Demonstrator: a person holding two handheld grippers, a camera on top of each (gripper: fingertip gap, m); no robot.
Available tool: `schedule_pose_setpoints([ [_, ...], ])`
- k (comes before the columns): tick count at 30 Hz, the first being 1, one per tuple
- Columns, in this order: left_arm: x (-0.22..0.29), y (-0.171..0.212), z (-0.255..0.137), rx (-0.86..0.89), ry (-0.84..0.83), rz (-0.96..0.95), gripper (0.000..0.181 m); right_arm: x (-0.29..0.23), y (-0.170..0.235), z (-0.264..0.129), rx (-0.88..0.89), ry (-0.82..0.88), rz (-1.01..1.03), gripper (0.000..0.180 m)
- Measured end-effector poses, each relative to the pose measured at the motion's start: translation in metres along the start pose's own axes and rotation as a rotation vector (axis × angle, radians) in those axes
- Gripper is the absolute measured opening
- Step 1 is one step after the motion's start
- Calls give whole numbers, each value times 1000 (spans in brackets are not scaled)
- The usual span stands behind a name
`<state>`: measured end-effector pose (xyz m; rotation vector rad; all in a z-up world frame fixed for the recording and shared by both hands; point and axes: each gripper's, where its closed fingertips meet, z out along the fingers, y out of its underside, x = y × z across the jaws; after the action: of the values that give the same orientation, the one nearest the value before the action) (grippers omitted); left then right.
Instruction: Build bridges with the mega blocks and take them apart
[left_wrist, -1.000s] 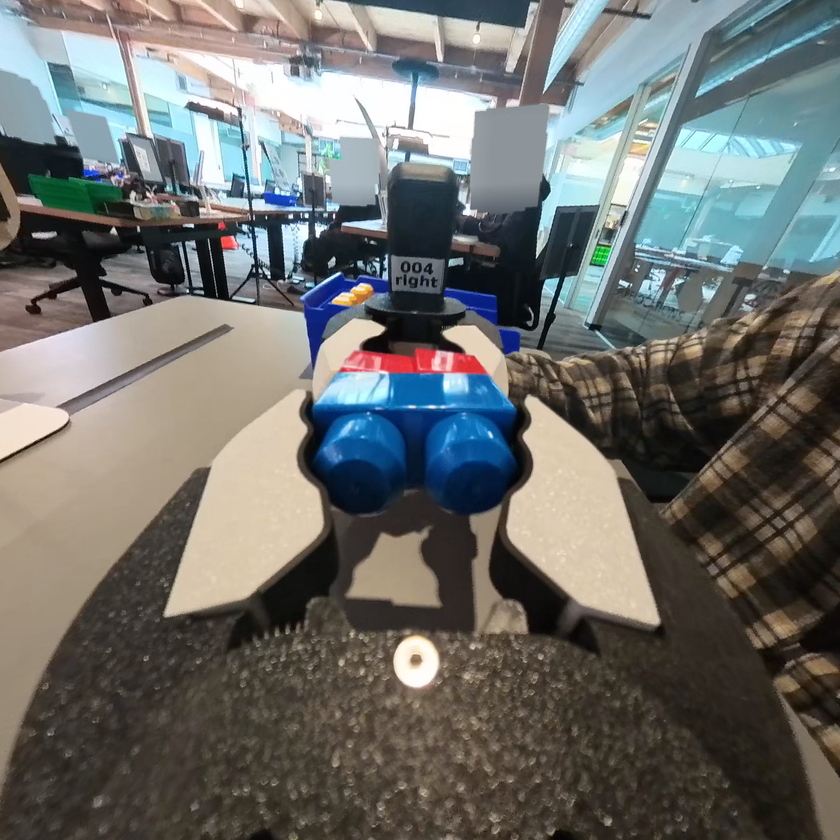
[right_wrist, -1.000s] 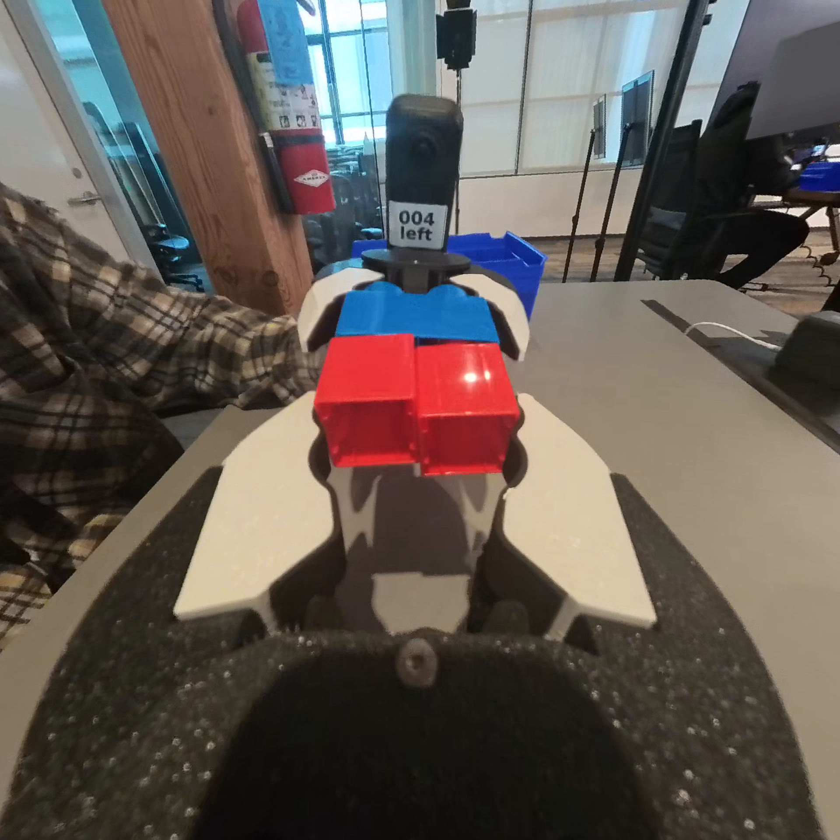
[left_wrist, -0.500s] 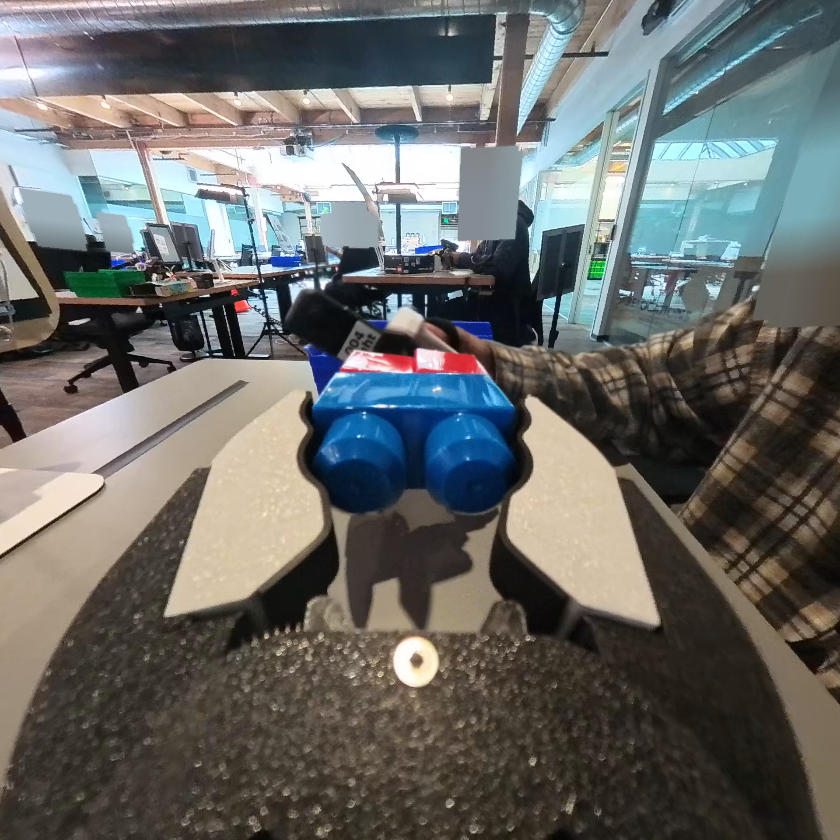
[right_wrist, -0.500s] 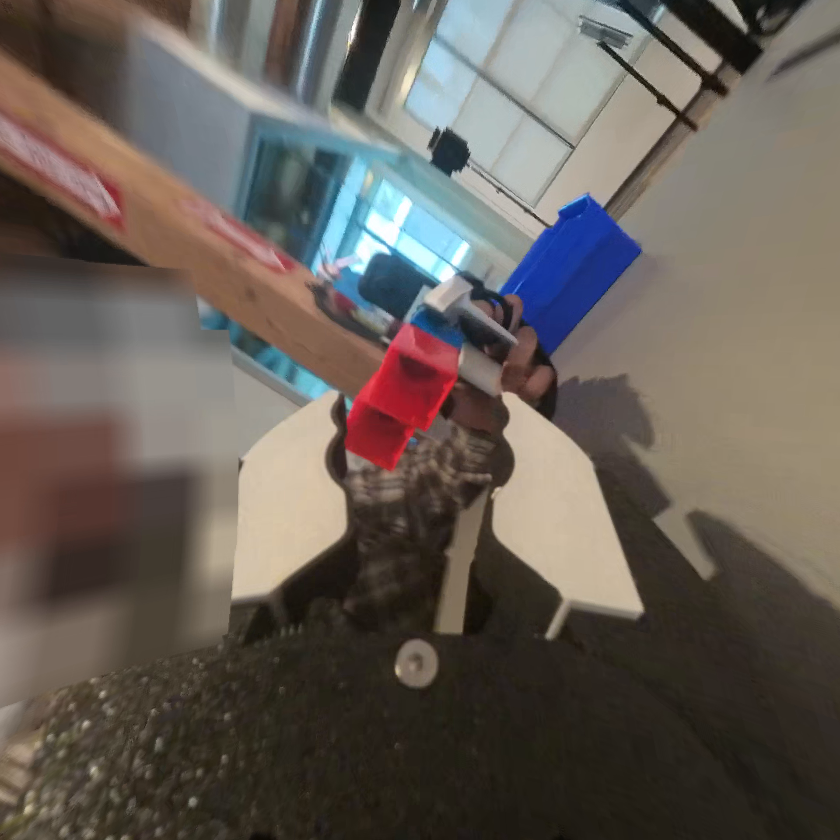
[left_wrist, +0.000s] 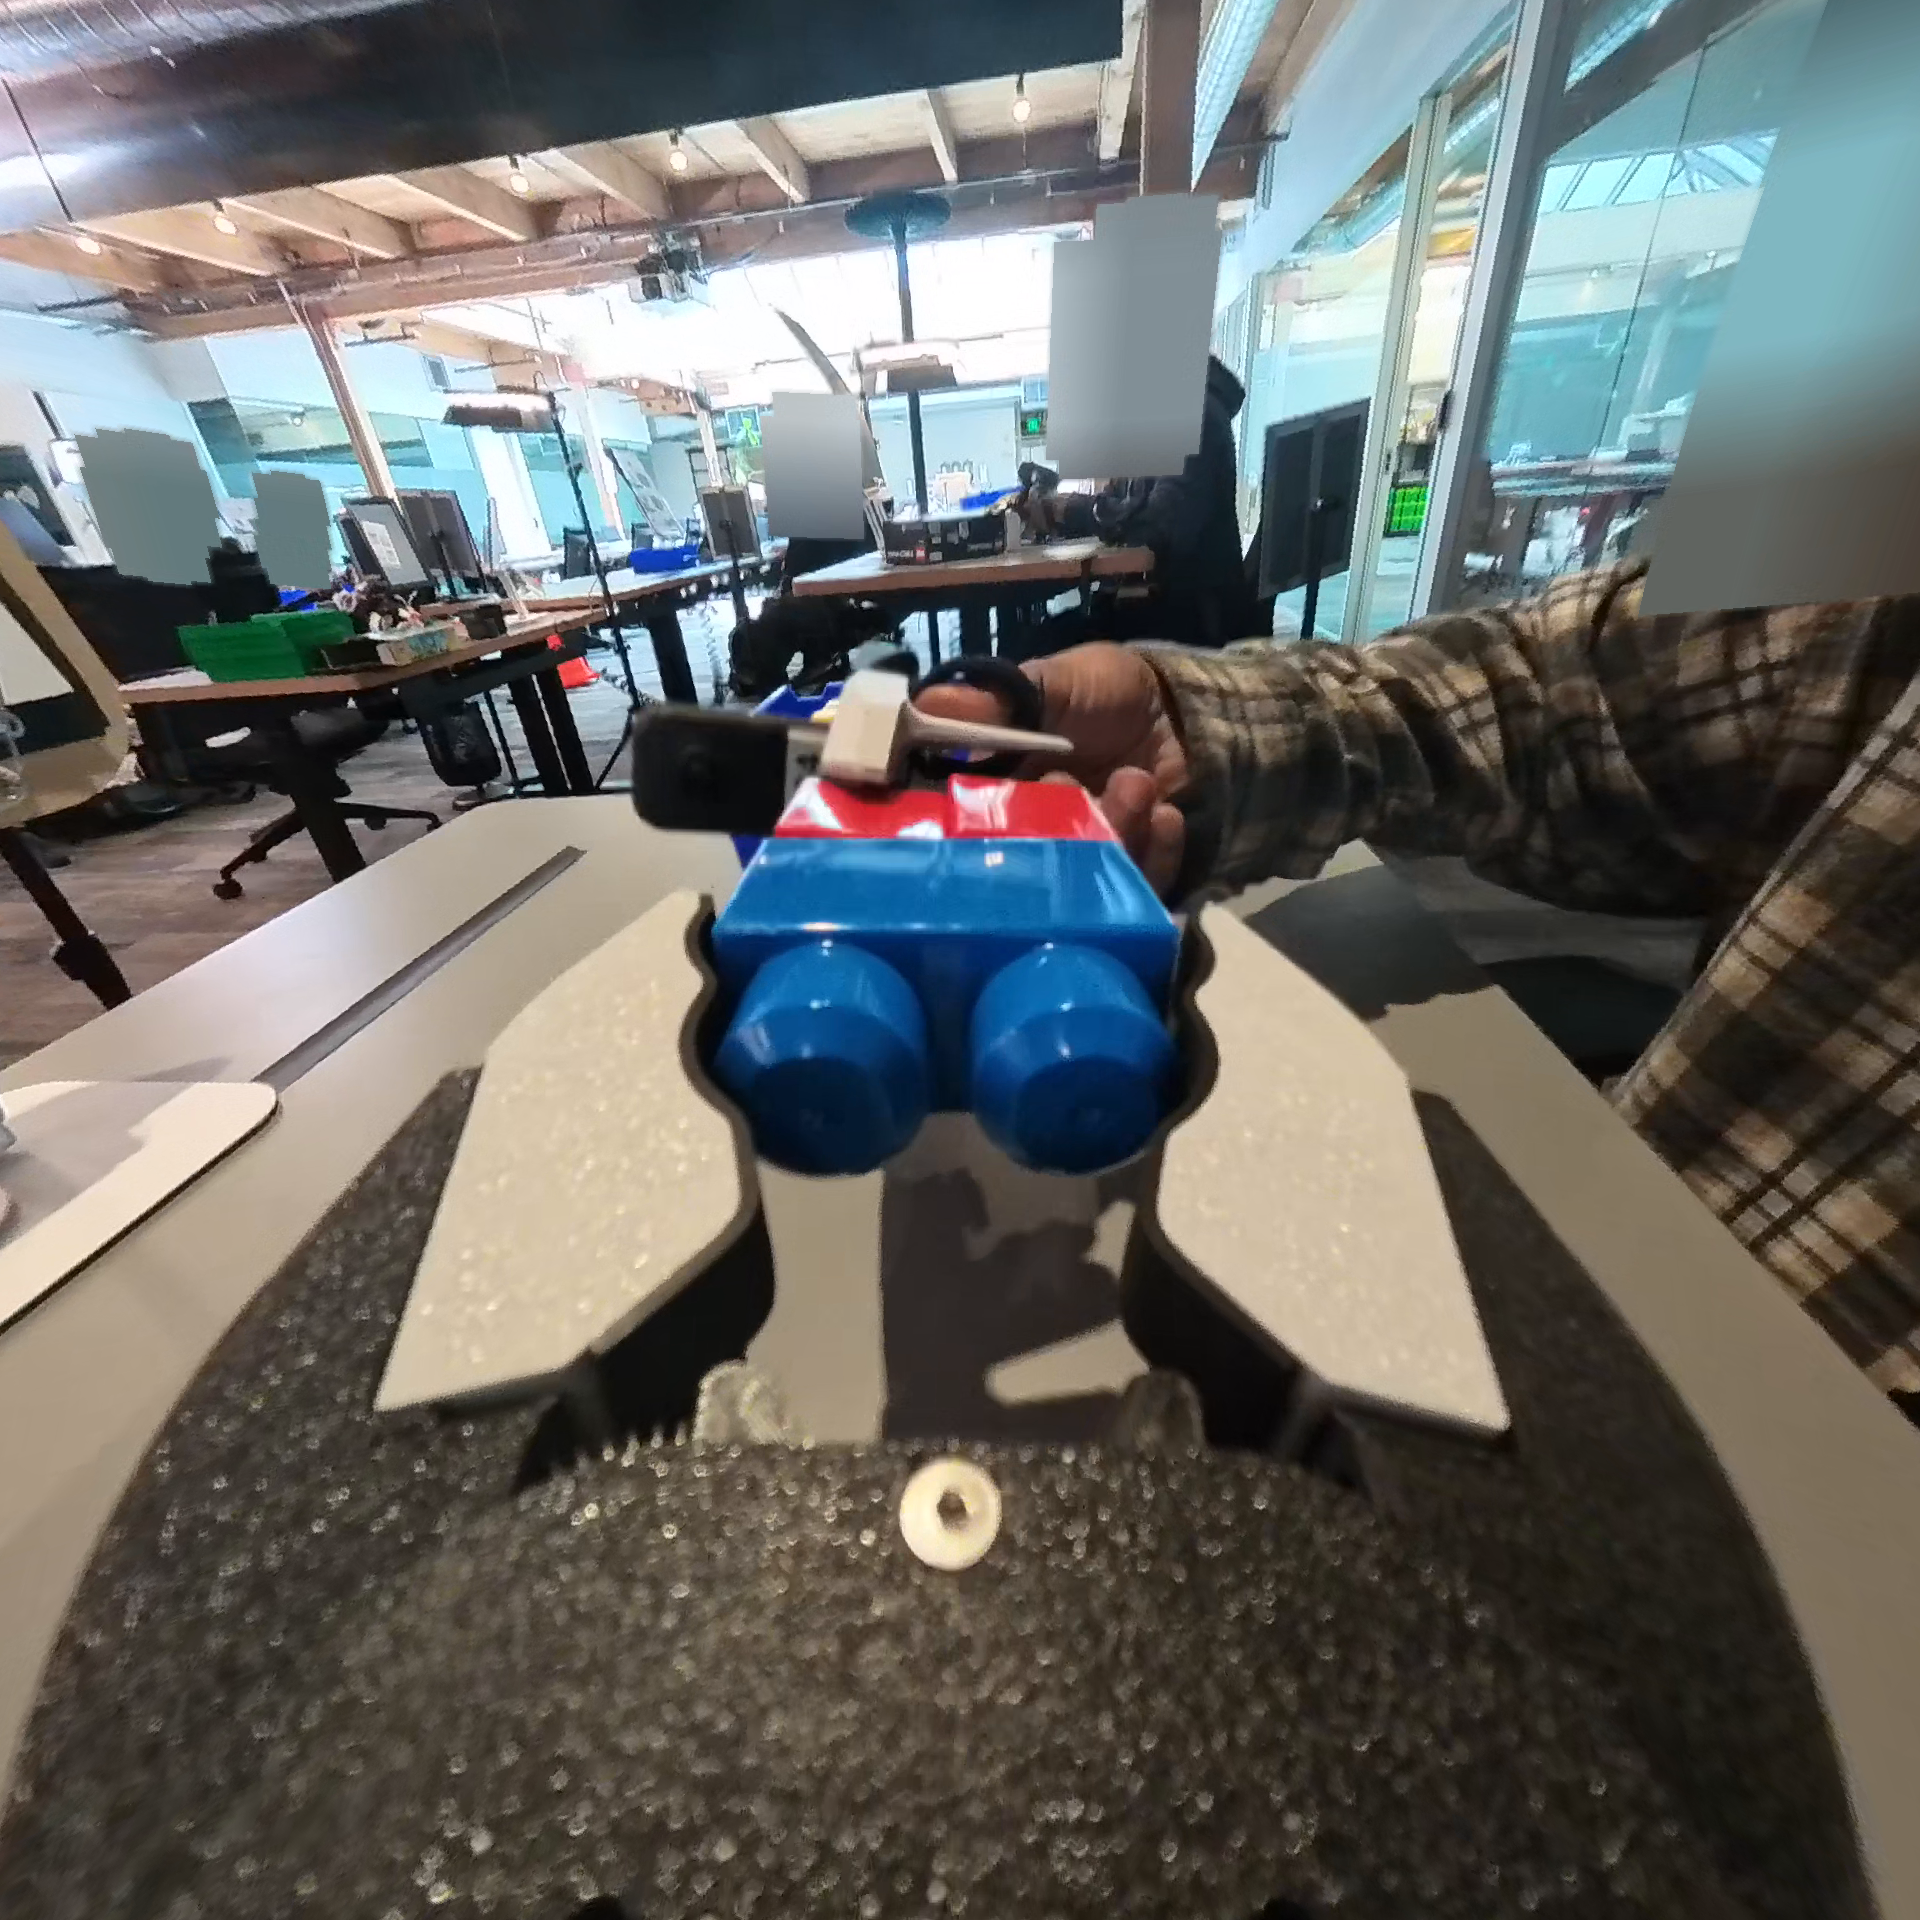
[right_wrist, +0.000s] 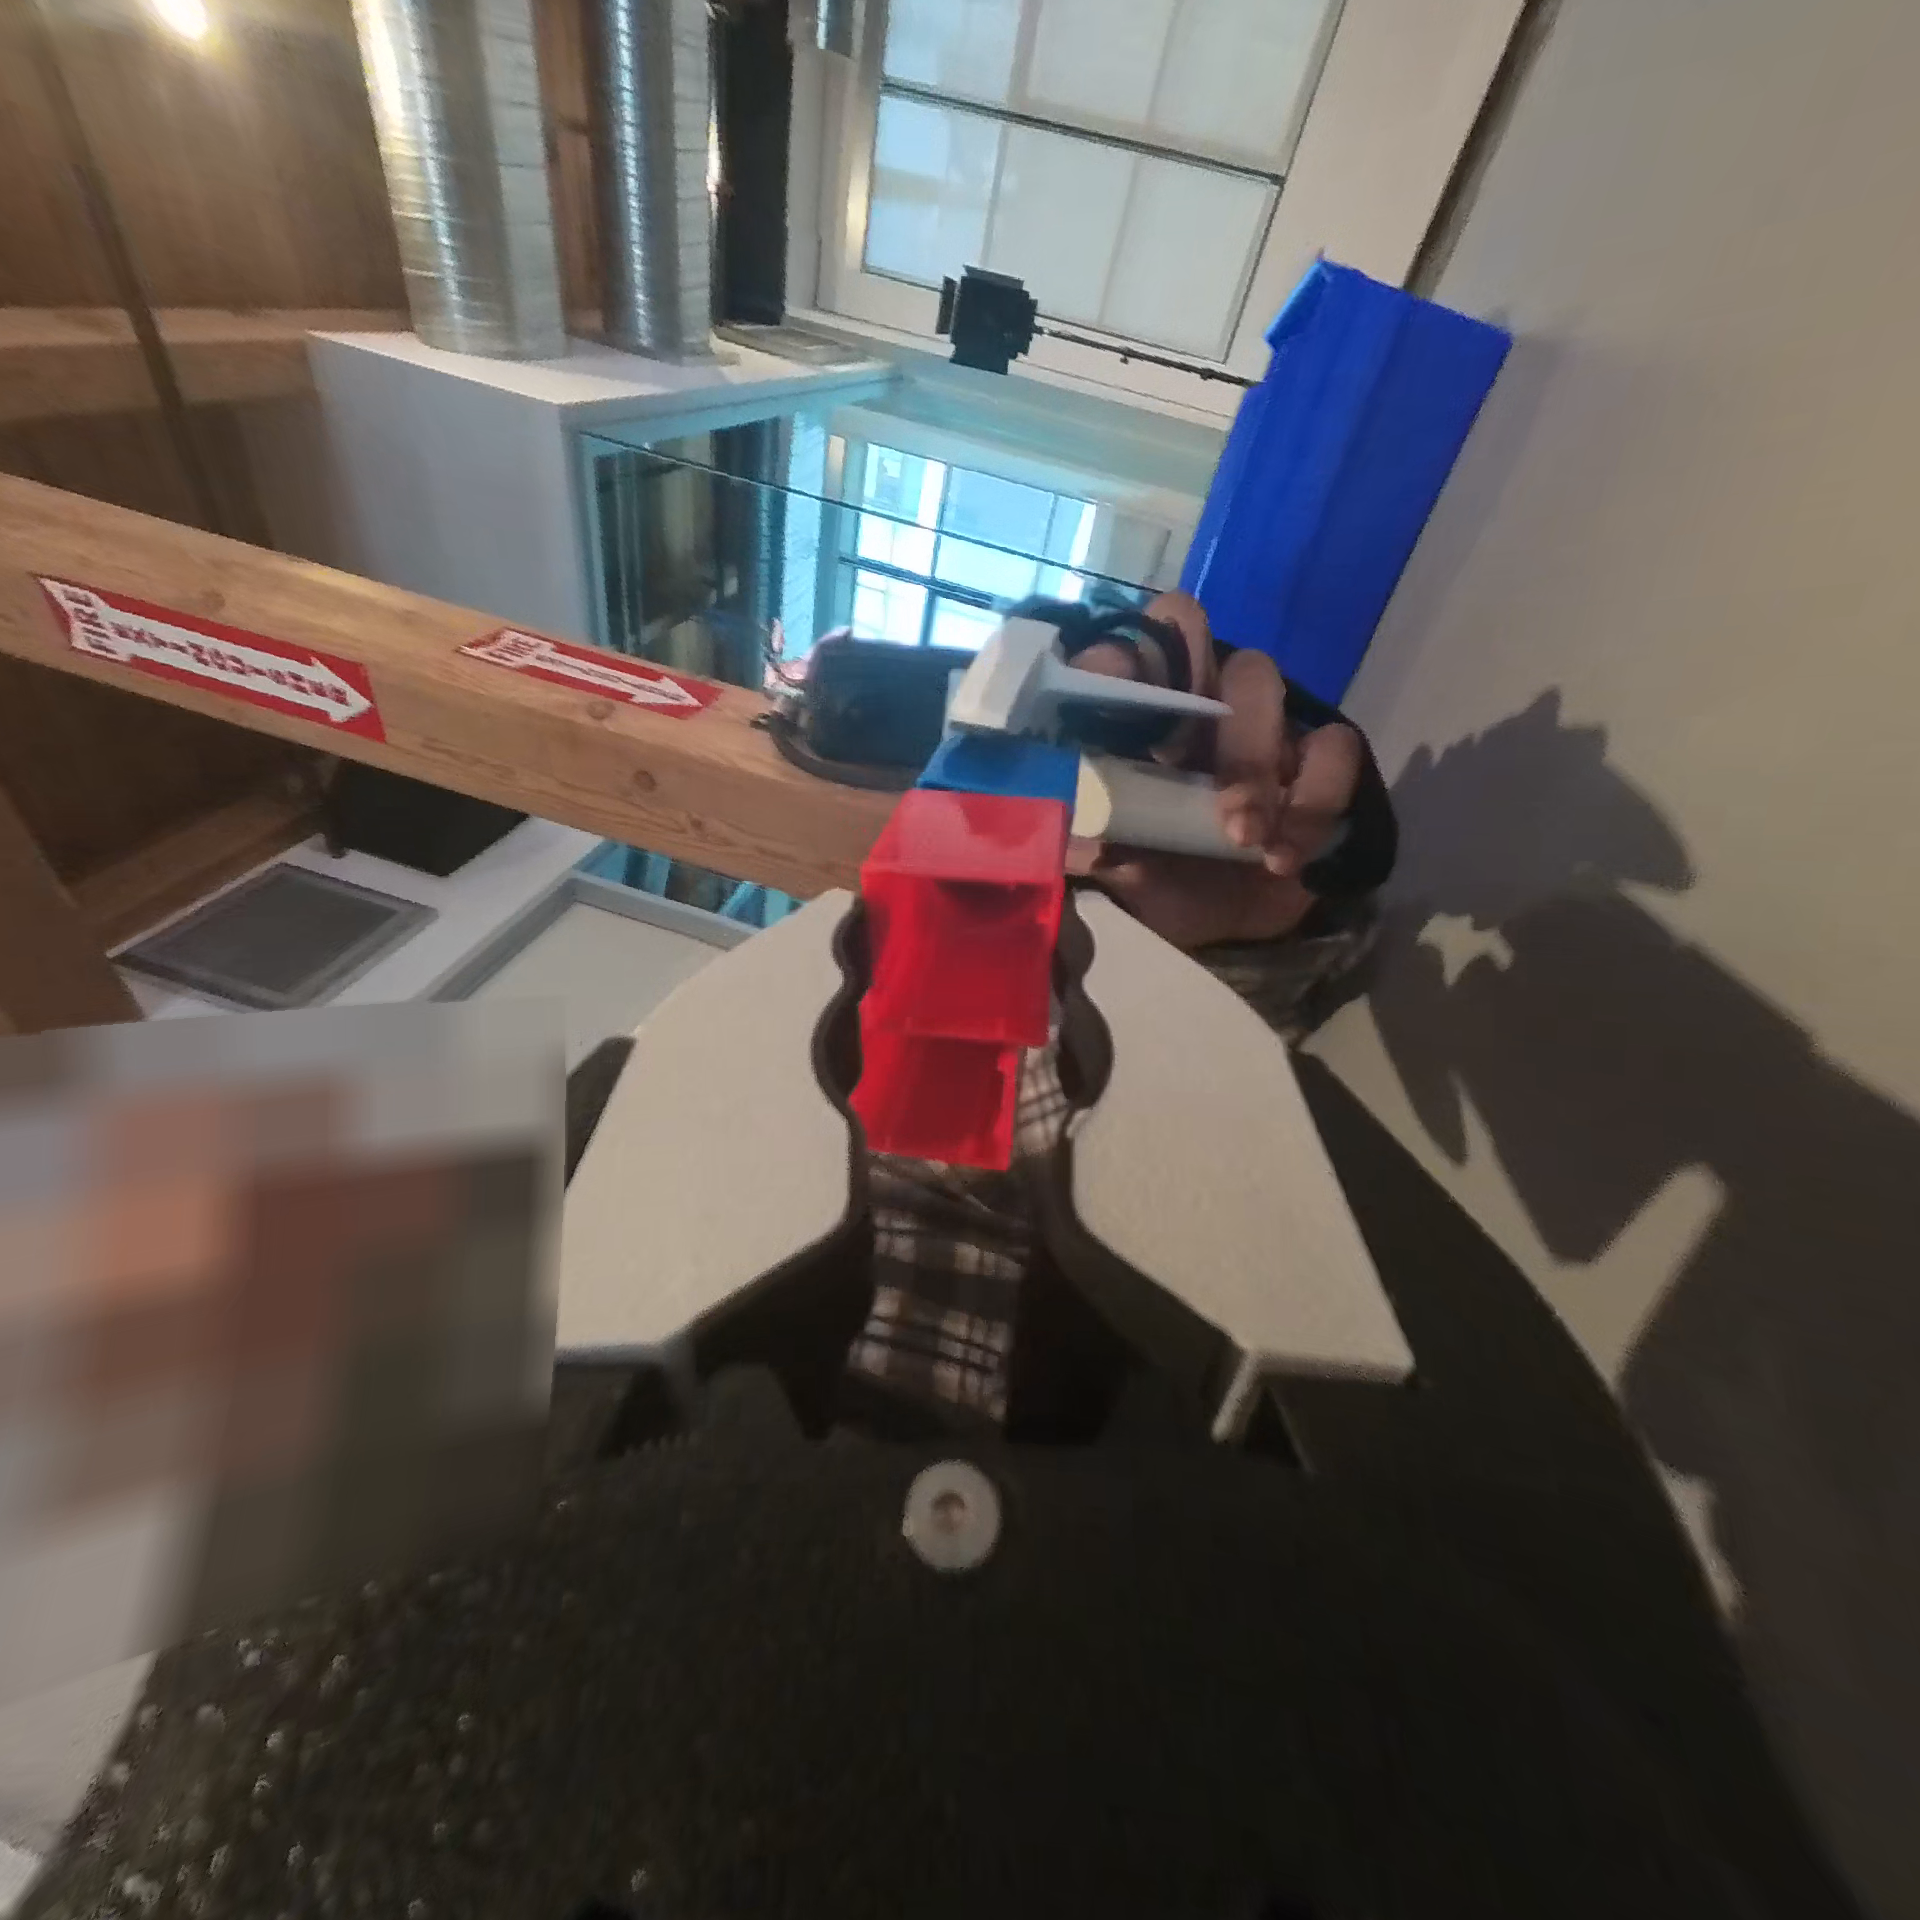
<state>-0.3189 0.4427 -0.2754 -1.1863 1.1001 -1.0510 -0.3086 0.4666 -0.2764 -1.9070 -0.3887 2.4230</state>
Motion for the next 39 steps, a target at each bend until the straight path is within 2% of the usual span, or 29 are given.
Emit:
schedule_pose_setpoints([
  [11,0,23,6,-189,-30,90,82,6,2,-7,-84,115,-24,32],
  [24,-7,21,3,-186,-80,121,82,7,-6,-2,-14,88,-81,33],
  [30,-4,4,1,-112,-111,126,82,-8,-6,-2,-19,18,-257,45],
  [35,-10,-2,-4,-84,-143,140,82,-1,15,-7,2,-18,-90,55],
  [36,-9,0,-3,-94,-141,147,82,-1,19,-5,-6,-26,-61,51],
  [37,-7,3,-1,-110,-134,151,82,-4,22,-3,-16,-45,-50,39],
  [39,-8,7,1,-133,-136,152,82,-5,22,-1,-28,-30,-49,36],
])
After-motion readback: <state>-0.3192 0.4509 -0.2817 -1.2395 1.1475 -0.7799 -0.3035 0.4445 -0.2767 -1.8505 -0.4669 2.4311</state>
